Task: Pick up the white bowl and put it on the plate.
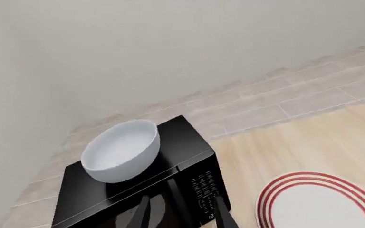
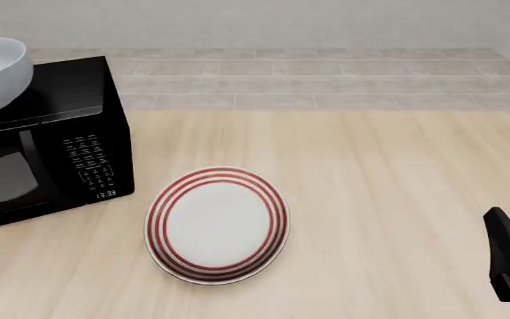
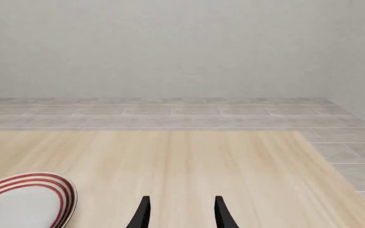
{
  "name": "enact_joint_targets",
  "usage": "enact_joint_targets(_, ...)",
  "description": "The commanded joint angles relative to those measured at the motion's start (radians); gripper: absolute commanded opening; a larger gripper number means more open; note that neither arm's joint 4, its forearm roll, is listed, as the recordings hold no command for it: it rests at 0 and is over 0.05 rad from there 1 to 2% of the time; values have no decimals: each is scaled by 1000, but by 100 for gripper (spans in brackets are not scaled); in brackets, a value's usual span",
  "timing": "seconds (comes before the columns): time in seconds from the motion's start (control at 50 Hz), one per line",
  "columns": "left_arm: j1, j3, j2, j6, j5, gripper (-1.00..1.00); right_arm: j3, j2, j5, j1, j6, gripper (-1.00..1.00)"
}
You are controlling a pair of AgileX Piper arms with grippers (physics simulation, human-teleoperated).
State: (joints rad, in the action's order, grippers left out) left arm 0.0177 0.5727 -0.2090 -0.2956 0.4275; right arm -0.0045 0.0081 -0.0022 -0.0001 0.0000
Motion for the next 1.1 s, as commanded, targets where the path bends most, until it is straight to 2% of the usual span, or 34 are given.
enact_joint_targets(0.02, -35, 150, -73, -174, 110, 100, 0, -1, 0, 0, 0, 100)
enact_joint_targets(0.04, -37, 152, -72, -196, 112, 100, 0, -1, 0, 0, 1, 100)
enact_joint_targets(0.06, -55, 264, -139, -214, 158, 100, 0, -1, 0, 0, 0, 100)
enact_joint_targets(0.08, -53, 287, -148, -233, 181, 100, 0, -1, 0, 0, 0, 100)
enact_joint_targets(0.1, -59, 242, -121, -237, 159, 100, 0, -1, 0, 0, 0, 100)
enact_joint_targets(0.12, -66, 262, -127, -263, 167, 100, 0, -1, 0, 0, 0, 100)
enact_joint_targets(0.14, -56, 338, -161, -281, 213, 100, 0, 0, 0, 0, 0, 100)
enact_joint_targets(0.16, -56, 339, -161, -281, 214, 100, 0, 0, 0, 0, 0, 100)
enact_joint_targets(0.18, -50, 388, -180, -292, 251, 100, 0, -1, 0, 0, 0, 100)
enact_joint_targets(0.22, -60, 414, -190, -339, 264, 100, 0, -1, 0, 0, 0, 100)
enact_joint_targets(0.3, -69, 488, -232, -378, 319, 100, 0, -1, 0, 0, 0, 100)
enact_joint_targets(0.36, -87, 502, -269, -422, 324, 100, 0, -1, 0, 0, 0, 100)
enact_joint_targets(0.4, -88, 534, -294, -417, 338, 100, 0, -1, 0, 0, 0, 100)
enact_joint_targets(0.48, -82, 570, -324, -452, 379, 100, 0, -1, 0, 0, 0, 100)
enact_joint_targets(0.52, -88, 576, -349, -487, 392, 100, 0, -1, 0, 0, 0, 100)
enact_joint_targets(0.68, -88, 645, -427, -491, 442, 100, 0, 0, 0, 0, 0, 100)
enact_joint_targets(0.86, -90, 673, -495, -561, 489, 100, 0, -1, 0, 0, 0, 100)
enact_joint_targets(0.96, -88, 742, -532, -592, 548, 100, 0, 0, 0, 0, 0, 100)
enact_joint_targets(1.0, -95, 684, -509, -603, 531, 100, 0, -1, 0, 0, 0, 100)
enact_joint_targets(1.04, -94, 705, -514, -604, 564, 100, 0, -1, 0, 0, 0, 100)
enact_joint_targets(1.1, -126, 718, -529, -653, 595, 100, 0, 0, 0, 0, 0, 100)
